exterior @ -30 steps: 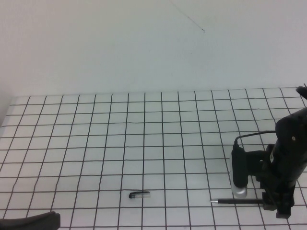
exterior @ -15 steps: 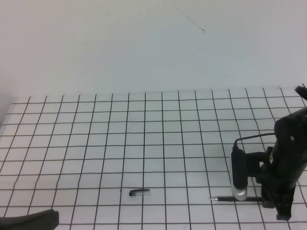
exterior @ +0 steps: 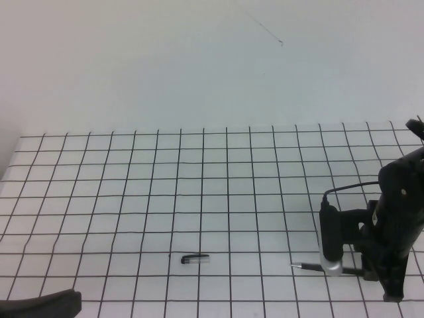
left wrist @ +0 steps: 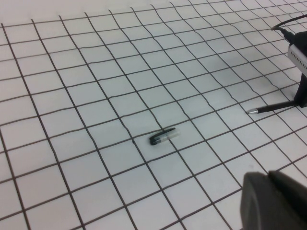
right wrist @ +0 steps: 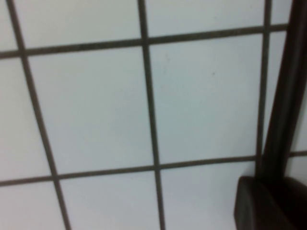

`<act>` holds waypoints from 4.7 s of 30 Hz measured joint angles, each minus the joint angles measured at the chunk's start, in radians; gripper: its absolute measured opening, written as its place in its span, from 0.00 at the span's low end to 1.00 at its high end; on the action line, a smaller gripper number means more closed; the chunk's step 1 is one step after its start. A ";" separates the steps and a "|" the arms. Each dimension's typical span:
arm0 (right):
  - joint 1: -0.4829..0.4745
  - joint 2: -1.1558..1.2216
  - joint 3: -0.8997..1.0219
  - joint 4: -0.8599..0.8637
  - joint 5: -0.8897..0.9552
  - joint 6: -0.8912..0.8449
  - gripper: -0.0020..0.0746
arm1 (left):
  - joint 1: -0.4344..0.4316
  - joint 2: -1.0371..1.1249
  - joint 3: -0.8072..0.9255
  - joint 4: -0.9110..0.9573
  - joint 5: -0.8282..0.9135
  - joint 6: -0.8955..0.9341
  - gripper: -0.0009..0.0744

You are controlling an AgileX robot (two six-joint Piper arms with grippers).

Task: Cap the pen
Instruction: Put the cap on the pen

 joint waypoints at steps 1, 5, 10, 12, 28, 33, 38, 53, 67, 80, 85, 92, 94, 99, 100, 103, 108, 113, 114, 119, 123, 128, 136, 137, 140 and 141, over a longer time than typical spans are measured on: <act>0.000 0.000 0.000 0.000 0.000 0.000 0.11 | 0.000 0.000 0.000 0.000 0.000 0.000 0.01; 0.000 0.000 0.000 0.000 0.011 0.000 0.11 | 0.000 0.000 0.000 0.000 -0.002 0.000 0.01; 0.000 0.001 0.000 -0.004 0.052 -0.004 0.11 | 0.000 0.000 0.000 0.000 -0.002 0.000 0.01; 0.000 0.001 0.000 0.004 0.062 -0.006 0.11 | 0.000 0.000 0.000 0.000 -0.002 0.000 0.01; 0.087 -0.031 0.004 0.175 0.010 -0.037 0.11 | 0.000 0.000 0.000 0.000 -0.010 0.000 0.01; 0.093 -0.033 0.004 0.183 -0.044 -0.038 0.11 | 0.000 0.000 0.000 0.000 -0.012 0.000 0.01; 0.097 -0.033 0.004 0.183 -0.039 -0.038 0.11 | 0.000 0.000 0.000 -0.001 -0.012 0.000 0.01; 0.138 -0.038 0.063 0.283 -0.031 -0.043 0.11 | 0.000 0.000 0.000 -0.020 0.003 0.000 0.01; 0.195 -0.068 0.149 0.322 -0.110 -0.043 0.10 | 0.000 0.000 -0.002 -0.020 0.002 0.000 0.01; 0.199 -0.321 0.163 0.415 -0.281 0.189 0.10 | 0.002 0.148 -0.249 0.057 0.219 -0.074 0.01; 0.198 -0.383 0.139 0.407 -0.099 0.419 0.10 | 0.002 0.326 -0.422 0.122 0.376 -0.167 0.01; 0.198 -0.408 0.139 0.313 0.277 0.621 0.10 | 0.000 0.546 -0.592 0.150 0.444 -0.168 0.03; 0.198 -0.410 0.139 0.262 0.366 0.695 0.10 | 0.000 0.592 -0.626 0.151 0.466 -0.152 0.09; 0.198 -0.468 0.139 0.184 0.457 0.775 0.10 | -0.027 0.708 -0.699 0.159 0.480 -0.157 0.42; 0.198 -0.489 0.139 0.185 0.459 0.777 0.10 | -0.039 0.727 -0.709 0.170 0.478 -0.160 0.48; 0.198 -0.556 0.139 0.167 0.475 0.806 0.10 | -0.092 0.798 -0.742 0.230 0.468 -0.173 0.61; 0.198 -0.671 0.139 0.056 0.533 0.939 0.10 | -0.205 0.920 -0.785 0.357 0.412 -0.175 0.55; 0.198 -0.809 0.139 0.024 0.551 0.960 0.10 | -0.316 1.017 -0.800 0.464 0.331 -0.040 0.49; 0.198 -0.839 0.139 0.024 0.551 0.961 0.10 | -0.341 1.037 -0.800 0.487 0.320 0.012 0.49; 0.198 -0.968 0.139 0.036 0.551 1.062 0.10 | -0.459 1.123 -0.800 0.712 0.274 0.176 0.49; 0.198 -1.040 0.139 0.112 0.551 1.084 0.10 | -0.516 1.184 -0.800 0.892 0.222 0.200 0.49; 0.198 -1.095 0.141 0.167 0.551 1.100 0.10 | -0.526 1.239 -0.800 0.925 0.134 0.200 0.49; 0.198 -1.103 0.242 0.153 0.551 1.109 0.10 | -0.526 1.316 -0.800 0.826 0.027 0.230 0.49; 0.198 -1.103 0.260 0.153 0.551 1.109 0.10 | -0.526 1.330 -0.800 0.823 0.032 0.241 0.49; 0.198 -1.103 0.313 0.153 0.551 1.120 0.10 | -0.526 1.361 -0.800 0.823 0.038 0.278 0.49; 0.198 -1.103 0.326 0.153 0.551 1.128 0.10 | -0.526 1.369 -0.800 0.823 0.035 0.286 0.49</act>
